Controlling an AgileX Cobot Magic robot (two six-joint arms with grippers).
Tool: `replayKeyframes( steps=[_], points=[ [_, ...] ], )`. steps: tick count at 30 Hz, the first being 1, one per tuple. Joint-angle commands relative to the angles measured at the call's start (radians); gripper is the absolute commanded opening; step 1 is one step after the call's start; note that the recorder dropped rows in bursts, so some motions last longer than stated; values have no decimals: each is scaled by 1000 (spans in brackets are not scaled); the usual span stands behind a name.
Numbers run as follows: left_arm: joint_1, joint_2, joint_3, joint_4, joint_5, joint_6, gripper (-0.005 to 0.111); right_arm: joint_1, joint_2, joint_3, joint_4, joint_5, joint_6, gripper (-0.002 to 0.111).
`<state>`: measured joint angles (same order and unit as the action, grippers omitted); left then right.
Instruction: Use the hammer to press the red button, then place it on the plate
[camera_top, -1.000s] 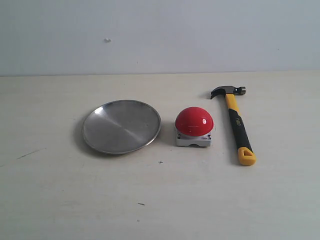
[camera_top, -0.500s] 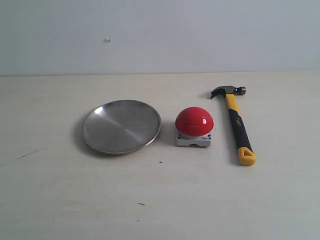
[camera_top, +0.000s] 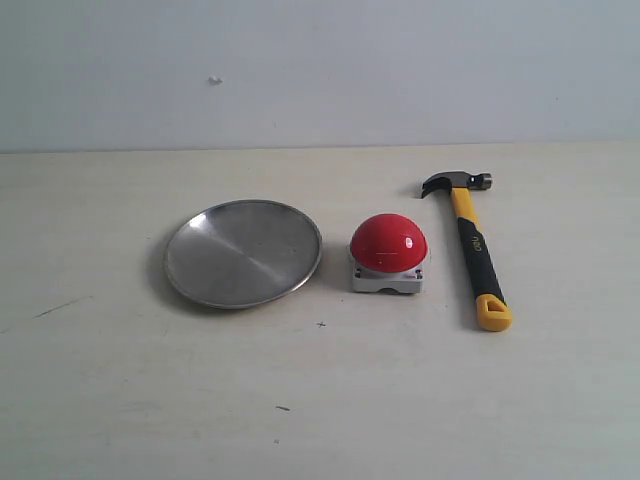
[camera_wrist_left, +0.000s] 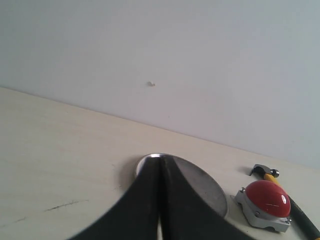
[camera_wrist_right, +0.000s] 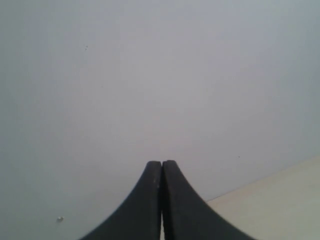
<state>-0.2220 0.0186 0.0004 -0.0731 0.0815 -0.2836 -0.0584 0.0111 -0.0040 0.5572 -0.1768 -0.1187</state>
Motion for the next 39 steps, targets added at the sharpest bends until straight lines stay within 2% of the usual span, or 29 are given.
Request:
replayKeyframes(
  steps=[1,24,35,39],
  points=[
    [2,-7,0,-5,2,0,0,-6,7,4,-2,5,-11,0],
    [2,-7,0,-5,2,0,0,-6,7,4,-2,5,-11,0],
    [2,-7,0,-5,2,0,0,-6,5,4,-19,-296,82,0],
    [2,-7,0,-5,2,0,0,-6,22,-29,-38,-317,252,0]
  ],
)
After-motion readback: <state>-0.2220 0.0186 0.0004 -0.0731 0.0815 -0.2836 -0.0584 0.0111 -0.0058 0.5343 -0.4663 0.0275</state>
